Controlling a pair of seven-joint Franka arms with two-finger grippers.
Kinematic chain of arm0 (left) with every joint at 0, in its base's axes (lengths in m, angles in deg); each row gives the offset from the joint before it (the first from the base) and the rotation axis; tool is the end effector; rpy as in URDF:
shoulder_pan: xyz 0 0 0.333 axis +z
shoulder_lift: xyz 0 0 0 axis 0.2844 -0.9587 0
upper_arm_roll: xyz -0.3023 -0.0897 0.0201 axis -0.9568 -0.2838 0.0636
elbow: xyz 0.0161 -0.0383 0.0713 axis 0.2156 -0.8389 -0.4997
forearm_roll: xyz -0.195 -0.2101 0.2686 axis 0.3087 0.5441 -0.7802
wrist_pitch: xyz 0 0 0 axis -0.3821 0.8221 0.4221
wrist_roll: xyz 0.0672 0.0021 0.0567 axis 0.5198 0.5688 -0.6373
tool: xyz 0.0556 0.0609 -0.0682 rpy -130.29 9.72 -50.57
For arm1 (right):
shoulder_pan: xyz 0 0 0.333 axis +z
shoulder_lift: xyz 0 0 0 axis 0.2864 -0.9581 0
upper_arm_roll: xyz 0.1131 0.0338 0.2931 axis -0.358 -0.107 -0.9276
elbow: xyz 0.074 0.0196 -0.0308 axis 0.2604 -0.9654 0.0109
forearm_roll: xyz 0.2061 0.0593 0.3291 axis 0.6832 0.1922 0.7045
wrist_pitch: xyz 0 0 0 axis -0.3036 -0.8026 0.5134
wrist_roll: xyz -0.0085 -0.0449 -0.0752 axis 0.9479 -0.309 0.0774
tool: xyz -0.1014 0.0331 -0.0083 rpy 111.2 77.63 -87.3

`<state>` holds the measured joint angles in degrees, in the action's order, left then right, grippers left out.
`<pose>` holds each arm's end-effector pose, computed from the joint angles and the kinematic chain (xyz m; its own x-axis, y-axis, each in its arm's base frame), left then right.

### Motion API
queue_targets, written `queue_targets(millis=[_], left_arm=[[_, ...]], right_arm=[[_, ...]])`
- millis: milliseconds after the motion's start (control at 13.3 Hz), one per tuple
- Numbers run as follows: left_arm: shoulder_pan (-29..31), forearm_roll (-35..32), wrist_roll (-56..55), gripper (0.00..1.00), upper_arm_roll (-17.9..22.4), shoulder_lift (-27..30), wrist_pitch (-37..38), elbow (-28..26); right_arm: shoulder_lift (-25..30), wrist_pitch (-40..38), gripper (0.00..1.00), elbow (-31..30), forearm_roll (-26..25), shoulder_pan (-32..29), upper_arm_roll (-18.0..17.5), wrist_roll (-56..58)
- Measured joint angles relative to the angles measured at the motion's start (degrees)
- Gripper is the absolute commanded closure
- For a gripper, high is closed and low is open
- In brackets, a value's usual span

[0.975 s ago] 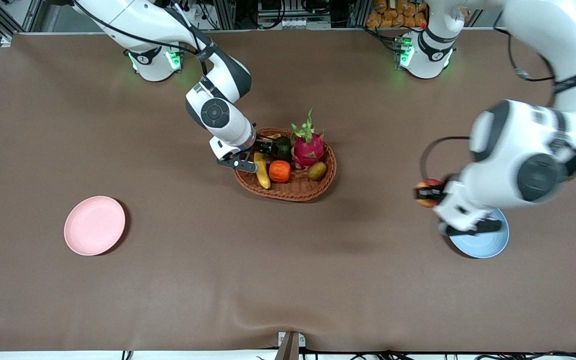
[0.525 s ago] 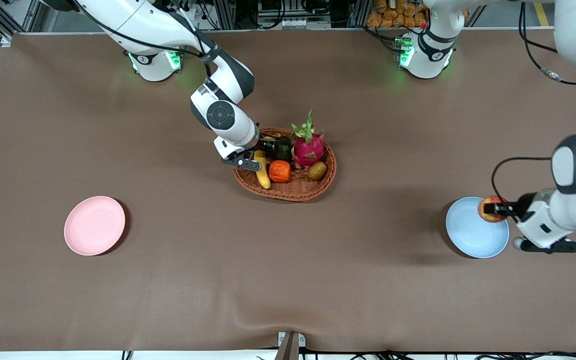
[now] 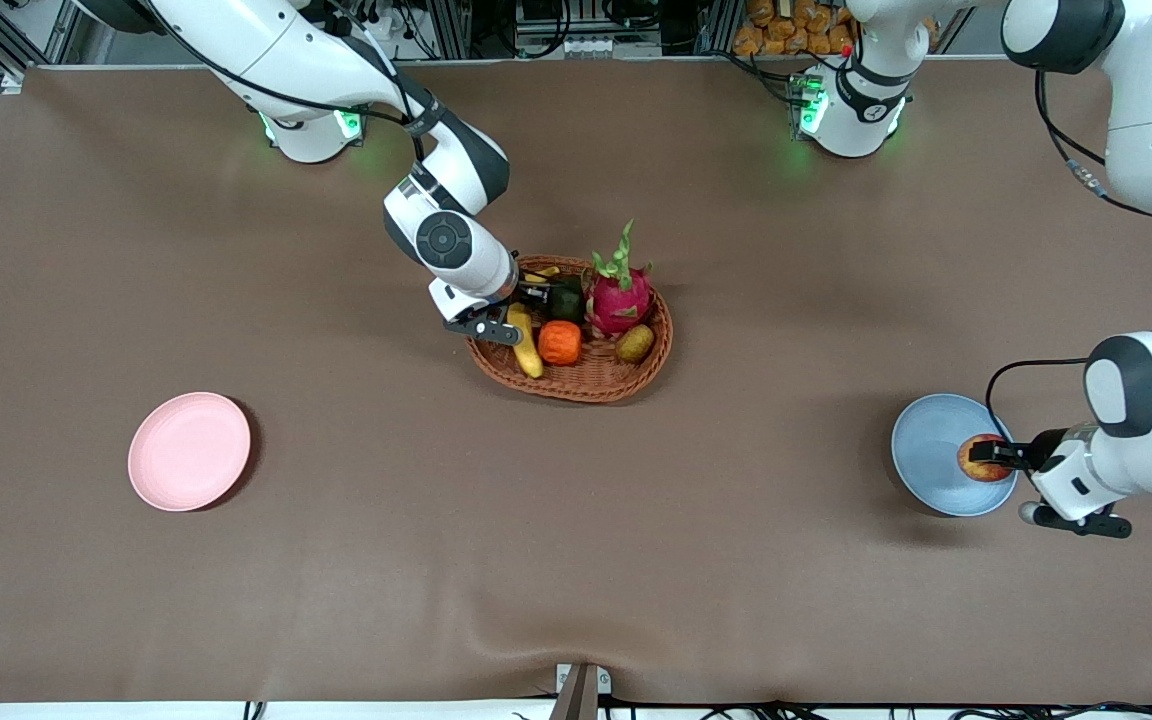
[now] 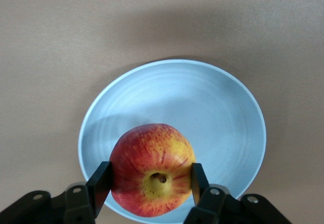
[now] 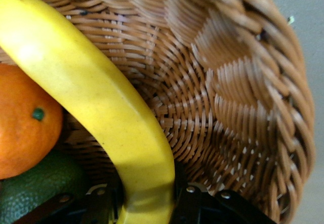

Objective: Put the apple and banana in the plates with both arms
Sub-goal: 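Carry the apple with the left gripper onto the light blue plate, then open the left gripper while the right gripper lifts the banana, then carry the banana with the right gripper and lower it onto the pink plate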

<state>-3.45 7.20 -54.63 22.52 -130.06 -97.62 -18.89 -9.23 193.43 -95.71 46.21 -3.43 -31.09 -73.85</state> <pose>0.7079 0.0909 0.2489 0.9739 -0.1646 -0.1562 -0.1531 -0.9847 0.0835 0.4286 0.3946 0.1909 0.9367 -0.2484 -0.2467 -0.2804 -0.9543 -0.1038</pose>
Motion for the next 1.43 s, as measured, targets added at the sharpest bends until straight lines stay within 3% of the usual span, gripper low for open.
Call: queue_targets(millis=[75,150,300,600,825,1125,1425], left_arm=[[-0.1,0.0,0.0,0.25,0.0,-0.2,0.0,0.0],[0.0,0.0,0.0,0.00,0.0,-0.3,0.0,0.0],[0.0,0.0,0.0,0.00,0.0,-0.3,0.0,0.0],[0.0,0.0,-0.2,0.00,-0.6,0.7,0.1,1.7],[-0.1,0.1,-1.4,0.00,-2.9,7.5,5.4,3.5],[-0.4,0.1,-2.6,0.00,-5.7,21.2,12.0,3.7],[-0.6,0.1,-6.9,0.00,-9.8,28.2,17.2,3.3]], right_arm=[[0.0,0.0,0.89,0.1,0.0,0.0,0.2,0.0],[0.2,0.0,0.89,0.4,0.0,0.0,0.3,0.0],[1.3,-1.0,0.89,1.0,0.0,0.0,0.6,0.1],[7.3,-14.0,0.88,4.6,-0.1,-0.1,1.0,0.1],[11.9,-18.8,0.88,5.4,-0.1,-0.2,2.6,0.1],[14.5,-22.7,0.88,7.2,-0.1,-1.0,10.5,4.7],[14.3,-23.0,0.88,7.8,-0.2,-7.5,18.4,18.2]])
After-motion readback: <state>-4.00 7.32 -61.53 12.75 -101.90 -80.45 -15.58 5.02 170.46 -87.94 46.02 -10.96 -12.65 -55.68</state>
